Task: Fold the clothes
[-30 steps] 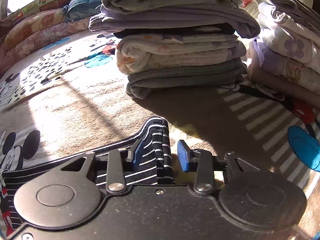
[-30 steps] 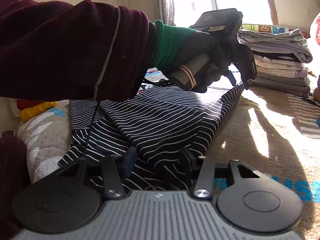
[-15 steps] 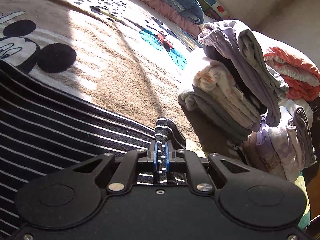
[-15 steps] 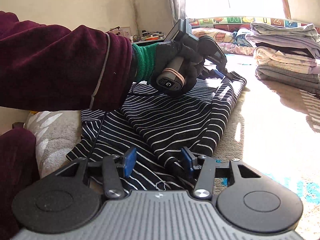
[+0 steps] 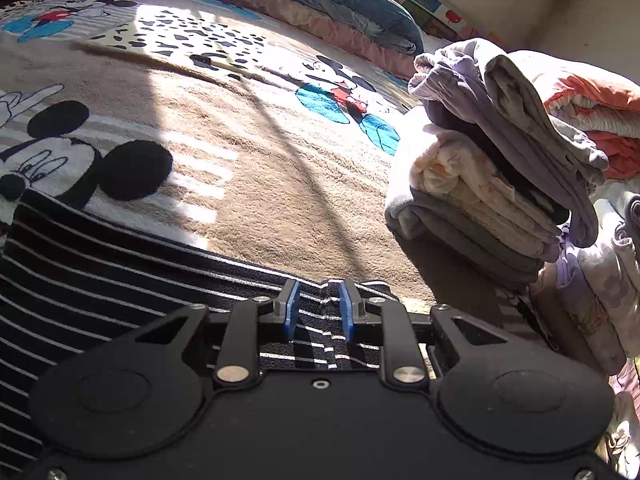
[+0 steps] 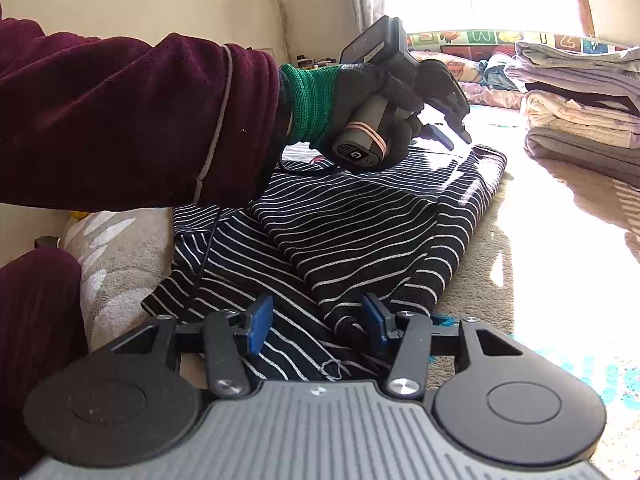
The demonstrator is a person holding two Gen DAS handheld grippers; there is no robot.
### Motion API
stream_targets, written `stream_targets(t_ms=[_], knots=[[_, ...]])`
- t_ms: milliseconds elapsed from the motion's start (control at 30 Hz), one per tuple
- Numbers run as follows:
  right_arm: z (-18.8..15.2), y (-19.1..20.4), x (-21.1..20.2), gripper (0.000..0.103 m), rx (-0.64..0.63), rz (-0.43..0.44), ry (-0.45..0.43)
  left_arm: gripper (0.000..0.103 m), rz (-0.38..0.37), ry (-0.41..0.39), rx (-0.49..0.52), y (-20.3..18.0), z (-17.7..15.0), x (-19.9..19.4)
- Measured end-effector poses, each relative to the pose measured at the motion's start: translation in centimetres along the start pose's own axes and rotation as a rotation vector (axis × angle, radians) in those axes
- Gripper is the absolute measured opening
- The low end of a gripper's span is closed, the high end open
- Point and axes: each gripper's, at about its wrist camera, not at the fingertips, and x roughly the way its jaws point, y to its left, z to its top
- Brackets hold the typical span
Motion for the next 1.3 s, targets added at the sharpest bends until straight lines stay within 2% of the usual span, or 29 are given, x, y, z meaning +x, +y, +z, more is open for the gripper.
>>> stream_targets(t_ms=[100, 167, 233, 300, 333, 367, 433, 533, 600, 667, 800, 967, 1100, 1167, 1200, 1267, 1300], knots=[[0.3, -0.1, -0.3, 0.05, 0.012, 0.011, -0.005, 0.018, -0.027, -0.024, 0.08, -1.6, 0.5, -1.3], [0.6, -0.3, -0.6, 0.049, 0.023, 0.019, -0.026, 0.018, -0.065, -0.004, 0.172, -3.3, 0.3, -1.5], [0.6, -0.3, -0.8, 0.049, 0.025, 0.017, -0.051, 0.018, -0.071, 0.028, 0.262, -4.7, -0.4, -1.1], [0.6, -0.2, -0.7, 0.049, 0.019, 0.009, -0.058, 0.018, 0.043, 0.114, 0.355, -5.3, -1.7, 0.6], [0.6, -0.2, -0.7, 0.049, 0.016, 0.005, -0.061, 0.018, 0.09, 0.126, 0.378, -5.1, -2.1, 0.9], [0.6, -0.1, -0.6, 0.049, 0.015, 0.001, -0.063, 0.018, 0.092, 0.112, 0.375, -4.6, -2.2, 0.4], [0.5, -0.2, -0.6, 0.049, 0.021, -0.008, -0.066, 0.018, 0.013, 0.081, 0.312, -2.9, -2.1, -2.1], [0.5, -0.4, -0.6, 0.049, 0.037, -0.013, -0.067, 0.028, -0.082, 0.095, 0.32, -0.3, -2.3, -5.5], [0.5, -0.5, -0.5, 0.049, 0.04, -0.015, -0.065, 0.039, -0.175, 0.146, 0.394, 0.2, -2.8, -7.2], [0.4, -0.5, -0.5, 0.049, 0.043, -0.016, -0.064, 0.043, -0.264, 0.212, 0.505, 0.1, -3.7, -8.6], [0.2, -0.5, -0.3, 0.049, 0.045, -0.022, -0.056, 0.043, -0.328, 0.347, 0.715, -1.0, -5.2, -8.5], [0.0, -0.7, -0.2, 0.049, 0.056, -0.016, -0.053, 0.043, -0.42, 0.459, 0.81, -1.1, -5.3, -6.9], [0.0, -0.9, 0.0, 0.05, 0.066, -0.009, -0.049, 0.043, -0.469, 0.563, 0.842, -0.8, -5.7, -5.8], [-0.1, -1.0, 0.1, 0.05, 0.071, -0.007, -0.048, 0.043, -0.493, 0.588, 0.854, -0.8, -6.0, -5.6], [-0.1, -1.0, 0.1, 0.05, 0.074, -0.007, -0.049, 0.033, -0.486, 0.587, 0.865, -0.8, -6.1, -5.6], [-0.1, -1.0, 0.0, 0.05, 0.078, -0.009, -0.051, 0.022, -0.467, 0.574, 0.876, -0.6, -6.2, -6.0], [-0.1, -1.0, 0.0, 0.05, 0.077, -0.01, -0.052, 0.007, -0.474, 0.558, 0.877, -0.4, -6.1, -6.7]])
